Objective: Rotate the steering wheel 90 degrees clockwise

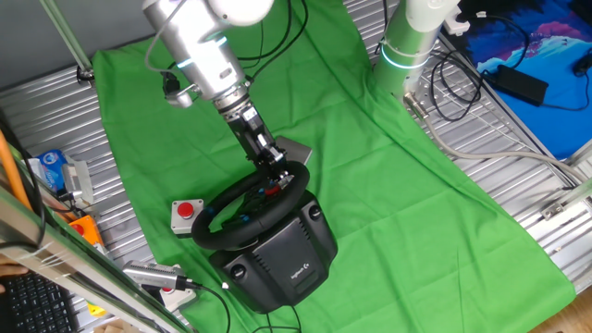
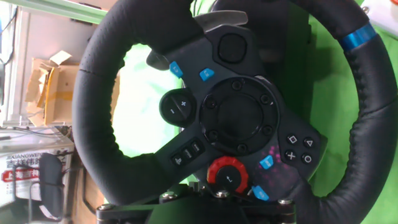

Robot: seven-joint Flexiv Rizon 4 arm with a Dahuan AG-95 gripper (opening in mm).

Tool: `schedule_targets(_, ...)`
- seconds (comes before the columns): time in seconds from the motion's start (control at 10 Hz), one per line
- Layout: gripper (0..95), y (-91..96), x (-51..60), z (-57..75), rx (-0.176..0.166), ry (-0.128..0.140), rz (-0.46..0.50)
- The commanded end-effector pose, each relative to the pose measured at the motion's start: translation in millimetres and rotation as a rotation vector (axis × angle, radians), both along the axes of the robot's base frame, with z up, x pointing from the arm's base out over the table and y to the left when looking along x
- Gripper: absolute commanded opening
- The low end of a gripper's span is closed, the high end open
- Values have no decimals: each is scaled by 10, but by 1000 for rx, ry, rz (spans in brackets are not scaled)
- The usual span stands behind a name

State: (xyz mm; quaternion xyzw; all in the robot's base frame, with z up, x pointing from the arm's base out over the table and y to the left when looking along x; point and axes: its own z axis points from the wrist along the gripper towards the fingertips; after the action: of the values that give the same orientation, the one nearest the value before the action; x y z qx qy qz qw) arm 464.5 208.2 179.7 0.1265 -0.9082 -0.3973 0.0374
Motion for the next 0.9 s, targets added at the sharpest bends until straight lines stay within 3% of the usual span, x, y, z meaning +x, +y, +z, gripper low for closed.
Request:
schedule_targets(0.1,0,-20,25,36,5,2,2)
schedule_targets(0.5,0,-12,78,122,20,15,-14)
schedule_targets(0.9,0,58,104,171,5,20,-18)
